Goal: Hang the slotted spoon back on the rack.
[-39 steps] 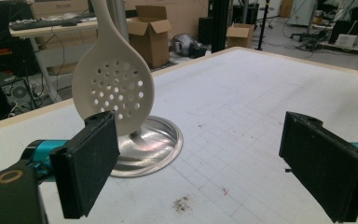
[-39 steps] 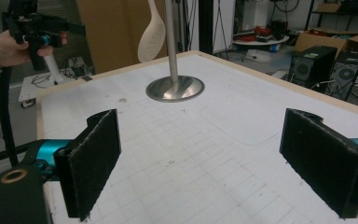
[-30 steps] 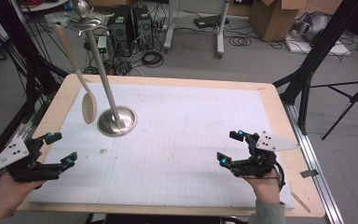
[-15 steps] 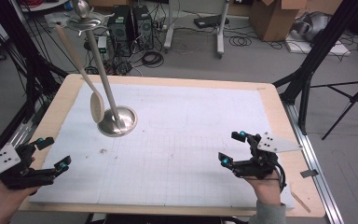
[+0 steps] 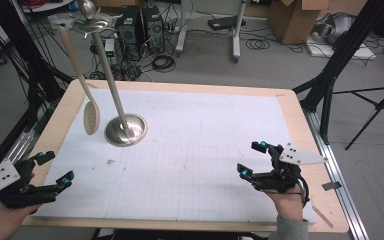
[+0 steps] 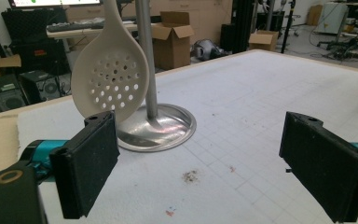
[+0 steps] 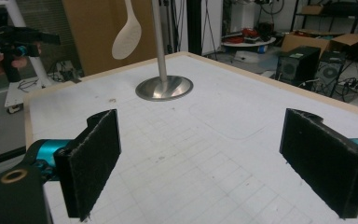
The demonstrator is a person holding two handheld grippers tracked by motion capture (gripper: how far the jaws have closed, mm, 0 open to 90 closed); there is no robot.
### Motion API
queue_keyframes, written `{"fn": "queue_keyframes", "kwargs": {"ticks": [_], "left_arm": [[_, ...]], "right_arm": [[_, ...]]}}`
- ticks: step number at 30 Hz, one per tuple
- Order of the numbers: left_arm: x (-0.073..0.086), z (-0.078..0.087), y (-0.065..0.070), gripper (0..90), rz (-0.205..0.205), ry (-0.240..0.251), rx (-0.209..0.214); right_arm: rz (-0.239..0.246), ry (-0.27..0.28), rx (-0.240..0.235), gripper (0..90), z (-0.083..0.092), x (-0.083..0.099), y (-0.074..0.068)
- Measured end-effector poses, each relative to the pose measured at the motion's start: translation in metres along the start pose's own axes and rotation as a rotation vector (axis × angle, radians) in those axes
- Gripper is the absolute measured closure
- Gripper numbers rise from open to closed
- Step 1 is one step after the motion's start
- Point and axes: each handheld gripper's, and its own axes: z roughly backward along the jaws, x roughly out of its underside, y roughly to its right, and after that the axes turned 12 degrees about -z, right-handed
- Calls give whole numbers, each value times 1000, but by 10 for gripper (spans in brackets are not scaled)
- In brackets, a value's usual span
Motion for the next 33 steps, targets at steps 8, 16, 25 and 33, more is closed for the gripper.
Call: {"fn": "queue_keyframes", "kwargs": {"ticks": [8, 16, 25, 33], "left_arm": [[8, 3, -2, 122, 15, -8, -27], [17, 3, -3, 122, 15, -34, -40], [28, 10, -9, 122, 36, -45, -105], [29, 10, -11, 122, 51, -47, -119]], "right_arm": [[-19, 20, 35, 116, 7, 6, 8], [-40, 42, 70, 116, 17, 14, 19], [-77, 77, 108, 116, 33, 27, 35], [-111, 96, 124, 116, 35, 32, 42]]}}
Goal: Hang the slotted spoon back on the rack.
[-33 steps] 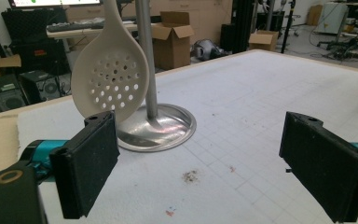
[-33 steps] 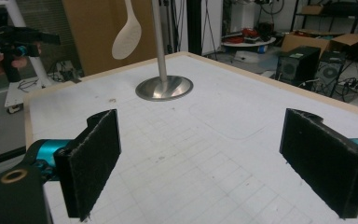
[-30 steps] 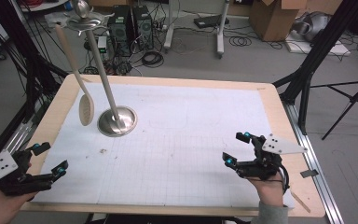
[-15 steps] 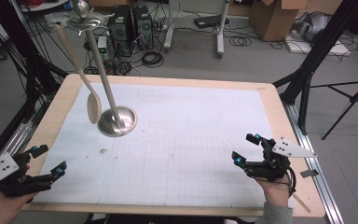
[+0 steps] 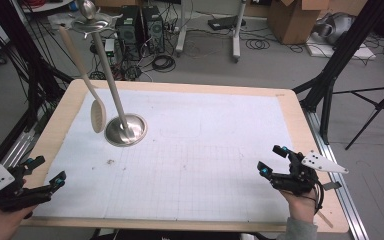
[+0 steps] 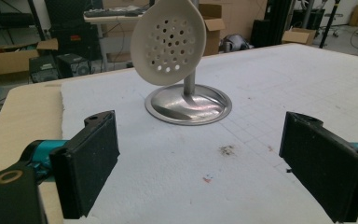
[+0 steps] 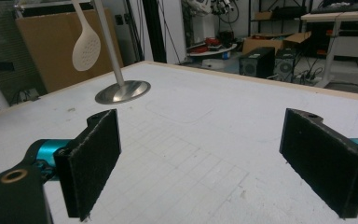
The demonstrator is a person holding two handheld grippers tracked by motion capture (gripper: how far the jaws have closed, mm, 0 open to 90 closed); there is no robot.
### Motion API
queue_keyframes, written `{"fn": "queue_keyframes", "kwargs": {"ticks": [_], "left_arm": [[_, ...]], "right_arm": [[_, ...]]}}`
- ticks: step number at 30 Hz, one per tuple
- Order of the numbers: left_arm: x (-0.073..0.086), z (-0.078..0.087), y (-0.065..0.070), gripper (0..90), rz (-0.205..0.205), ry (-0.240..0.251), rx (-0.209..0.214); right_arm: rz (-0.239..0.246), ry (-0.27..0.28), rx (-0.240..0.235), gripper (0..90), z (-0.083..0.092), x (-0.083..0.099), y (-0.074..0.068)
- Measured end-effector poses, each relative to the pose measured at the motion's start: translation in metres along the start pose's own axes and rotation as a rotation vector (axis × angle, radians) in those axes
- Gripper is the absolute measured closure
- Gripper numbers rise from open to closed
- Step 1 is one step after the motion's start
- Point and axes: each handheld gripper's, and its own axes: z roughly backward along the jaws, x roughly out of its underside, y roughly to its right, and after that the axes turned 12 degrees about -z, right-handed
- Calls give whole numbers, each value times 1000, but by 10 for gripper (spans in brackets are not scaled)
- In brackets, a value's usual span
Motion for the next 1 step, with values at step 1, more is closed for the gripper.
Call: {"fn": "queue_keyframes", "kwargs": {"ticks": [1], "left_arm": [[0, 0, 0, 122, 5, 2, -5]], "right_arm": [[4, -3, 1, 116, -1, 0, 0]]}}
